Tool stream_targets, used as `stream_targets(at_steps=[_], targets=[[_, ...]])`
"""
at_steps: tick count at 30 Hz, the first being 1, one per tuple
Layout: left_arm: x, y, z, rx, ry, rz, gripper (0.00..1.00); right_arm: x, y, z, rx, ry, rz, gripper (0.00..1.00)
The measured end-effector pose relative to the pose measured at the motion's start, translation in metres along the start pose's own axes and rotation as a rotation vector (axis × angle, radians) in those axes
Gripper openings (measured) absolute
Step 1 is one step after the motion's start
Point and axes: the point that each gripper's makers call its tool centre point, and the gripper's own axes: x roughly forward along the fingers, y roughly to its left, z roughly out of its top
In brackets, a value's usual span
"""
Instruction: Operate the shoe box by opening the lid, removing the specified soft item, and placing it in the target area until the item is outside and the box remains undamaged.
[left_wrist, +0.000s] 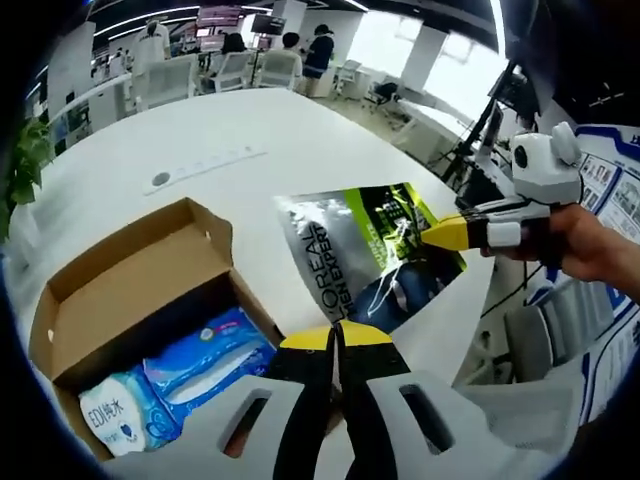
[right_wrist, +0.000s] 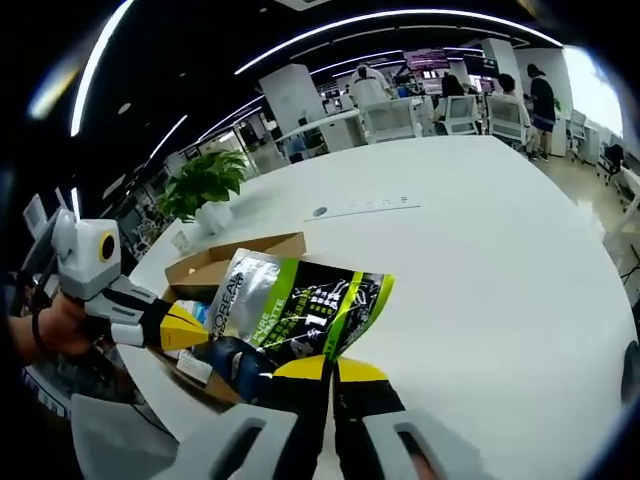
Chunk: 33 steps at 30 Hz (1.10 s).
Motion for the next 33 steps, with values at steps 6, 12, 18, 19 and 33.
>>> stream_targets(at_steps=[6, 12, 18, 19, 33], targets=[[0.011, 0.005, 0.001, 0.018, 0.013, 0.012, 0.01, 0.011, -0.010, 0.008, 0.006, 0.013, 0.013, 0.00], [0.022, 0.008, 0.004, 0.069, 0.040, 0.030, 0.01, 0.026, -0.018, 0.017, -0.015, 0.036, 0.012, 0.00], [0.032, 0.013, 0.005, 0.084, 0.059, 0.033, 0.01, 0.037, -0.027, 0.019, -0.010, 0.055, 0.015, 0.00], [0.034, 0.014, 0.005, 0.084, 0.063, 0.036, 0.01, 0.040, -0.028, 0.019, -0.010, 0.060, 0.015, 0.00], [0.057, 0.022, 0.002, 0.082, 0.112, 0.039, 0.01, 0.067, -0.045, 0.016, -0.020, 0.111, 0.016, 0.00]])
